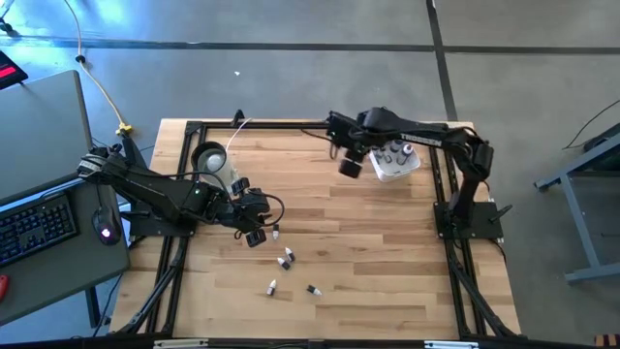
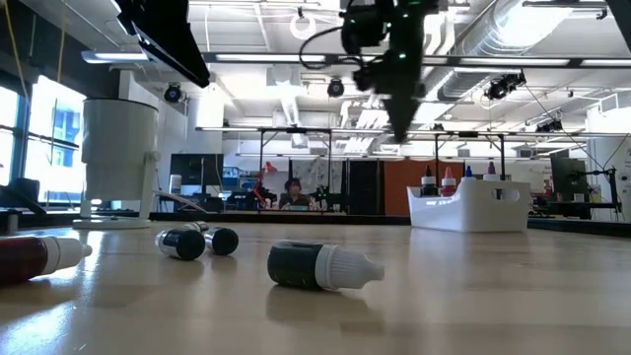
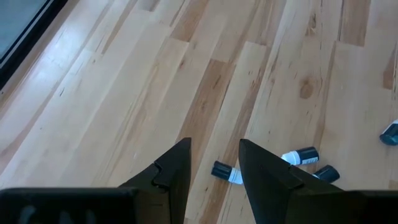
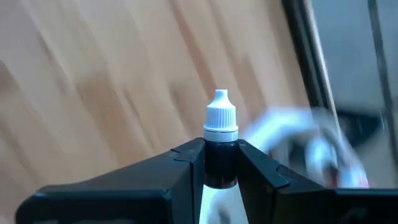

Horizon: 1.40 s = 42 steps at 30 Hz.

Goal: Pick & Place food coloring
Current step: Put the small red food coloring bottle into the white bin, then put the small black food coloring bottle into the white bin

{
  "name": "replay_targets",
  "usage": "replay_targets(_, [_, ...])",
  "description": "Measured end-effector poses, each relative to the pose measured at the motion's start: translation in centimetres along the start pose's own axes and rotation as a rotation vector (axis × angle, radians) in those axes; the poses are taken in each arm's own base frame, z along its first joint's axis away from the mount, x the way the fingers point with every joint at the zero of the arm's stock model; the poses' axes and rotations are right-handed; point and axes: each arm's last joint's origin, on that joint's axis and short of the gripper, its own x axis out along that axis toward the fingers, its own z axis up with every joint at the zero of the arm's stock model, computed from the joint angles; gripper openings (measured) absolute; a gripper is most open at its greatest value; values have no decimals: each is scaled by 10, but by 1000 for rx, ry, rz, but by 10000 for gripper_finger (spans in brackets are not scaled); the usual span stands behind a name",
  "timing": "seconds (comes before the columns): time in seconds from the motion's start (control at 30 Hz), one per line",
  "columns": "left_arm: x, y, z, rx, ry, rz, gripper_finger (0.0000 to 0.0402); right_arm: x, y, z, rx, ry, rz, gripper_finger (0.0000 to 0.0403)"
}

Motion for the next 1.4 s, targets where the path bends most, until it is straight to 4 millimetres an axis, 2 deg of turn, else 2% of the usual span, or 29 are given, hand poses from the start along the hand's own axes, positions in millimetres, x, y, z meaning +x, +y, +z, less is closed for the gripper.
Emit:
replay_targets(0.13, [0, 0, 0, -7, 6, -10, 130, 6, -5, -31, 81, 223, -100, 72])
replay_targets(0.33, [0, -1, 0, -7, 15, -29, 130, 54, -19, -65, 170, 272, -106, 72])
replay_targets(0.43, [0, -1, 0, -8, 14, -29, 130, 74, -24, -74, 213, 233, -77, 72])
replay_targets(0.57, [0, -1, 0, -12, 7, -33, 130, 91, -26, -79, 182, 196, -53, 72])
replay_targets(0.73, [0, -2, 2, -25, -8, -42, 130, 105, -25, -84, 149, 172, -82, 72])
replay_targets(0.83, [0, -2, 2, -29, -8, -43, 130, 108, -24, -88, 130, 188, -87, 86])
replay_targets(0.97, [0, -2, 2, -33, -8, -43, 130, 101, -23, -84, 128, 190, -89, 113])
replay_targets(1.1, [0, -3, 2, -47, 8, -70, 130, 81, -23, -71, 146, 173, -65, 122])
replay_targets(1.2, [0, -4, 1, -61, 38, -119, 130, 57, -22, -59, 164, 148, -52, 122])
replay_targets(1.4, [4, -8, -3, -50, 106, -172, 130, -6, -13, -36, 217, 49, -19, 121])
